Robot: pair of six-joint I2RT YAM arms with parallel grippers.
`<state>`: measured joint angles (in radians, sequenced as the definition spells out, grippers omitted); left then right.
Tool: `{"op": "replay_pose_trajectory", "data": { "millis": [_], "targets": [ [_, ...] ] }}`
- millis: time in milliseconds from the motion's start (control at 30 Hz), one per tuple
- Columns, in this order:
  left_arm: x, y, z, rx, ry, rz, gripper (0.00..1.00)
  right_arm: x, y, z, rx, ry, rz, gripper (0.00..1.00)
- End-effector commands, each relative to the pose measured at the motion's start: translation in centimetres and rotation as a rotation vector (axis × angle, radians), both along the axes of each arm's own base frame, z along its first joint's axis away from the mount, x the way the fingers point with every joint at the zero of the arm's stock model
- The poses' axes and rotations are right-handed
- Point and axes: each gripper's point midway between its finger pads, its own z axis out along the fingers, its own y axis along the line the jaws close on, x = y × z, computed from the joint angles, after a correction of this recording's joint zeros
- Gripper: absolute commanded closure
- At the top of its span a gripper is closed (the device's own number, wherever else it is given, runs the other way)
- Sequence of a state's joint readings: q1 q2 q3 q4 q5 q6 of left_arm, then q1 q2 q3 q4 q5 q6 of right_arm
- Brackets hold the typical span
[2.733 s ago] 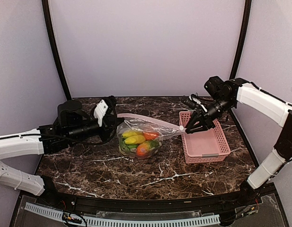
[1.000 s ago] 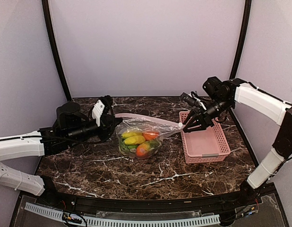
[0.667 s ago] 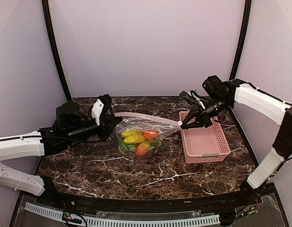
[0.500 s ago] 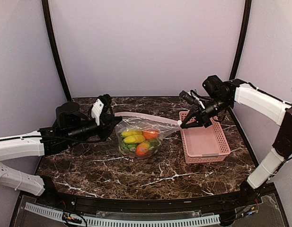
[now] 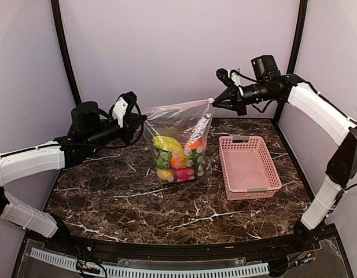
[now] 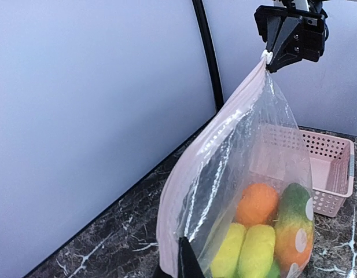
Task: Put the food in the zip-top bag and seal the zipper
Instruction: Adjust the zipper food storage bag at the center of the board.
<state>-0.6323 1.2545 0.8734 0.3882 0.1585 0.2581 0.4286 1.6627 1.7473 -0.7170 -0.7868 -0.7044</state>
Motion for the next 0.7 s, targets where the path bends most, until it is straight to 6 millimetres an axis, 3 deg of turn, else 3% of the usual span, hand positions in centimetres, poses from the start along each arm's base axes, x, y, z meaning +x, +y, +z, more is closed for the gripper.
{"op": "replay_pose_trajectory", "data": {
  "millis": [0,100,300,467,567,667],
  "targets": [
    [-0.1,-0.9,4.5,0.040,-0.157,-0.096,0.99,1.7,0.0,3.7,0.074,-0.107,-0.014,1.00],
    [-1.2,-1.3,3.8,0.059,-0.139,-0.162,0.99,0.5,-0.2,1.8,0.056,-0.063,0.016,1.00],
    [-4.9,-1.4,-4.4,0.110,0.011,-0.280,0.99,-4.0,0.0,-5.0,0.004,0.113,0.103,1.00],
    [-9.3,-3.1,-9.2,0.247,0.057,-0.390,0.99,-8.6,1.4,-9.1,-0.090,0.190,0.180,1.00],
    [-10.6,-3.2,-10.4,0.297,0.086,-0.400,0.99,-10.1,1.4,-10.0,-0.122,0.216,0.199,1.00],
    [-11.3,-2.8,-10.0,0.274,0.091,-0.384,0.91,-10.9,1.3,-10.1,-0.138,0.228,0.210,1.00]
  ]
}}
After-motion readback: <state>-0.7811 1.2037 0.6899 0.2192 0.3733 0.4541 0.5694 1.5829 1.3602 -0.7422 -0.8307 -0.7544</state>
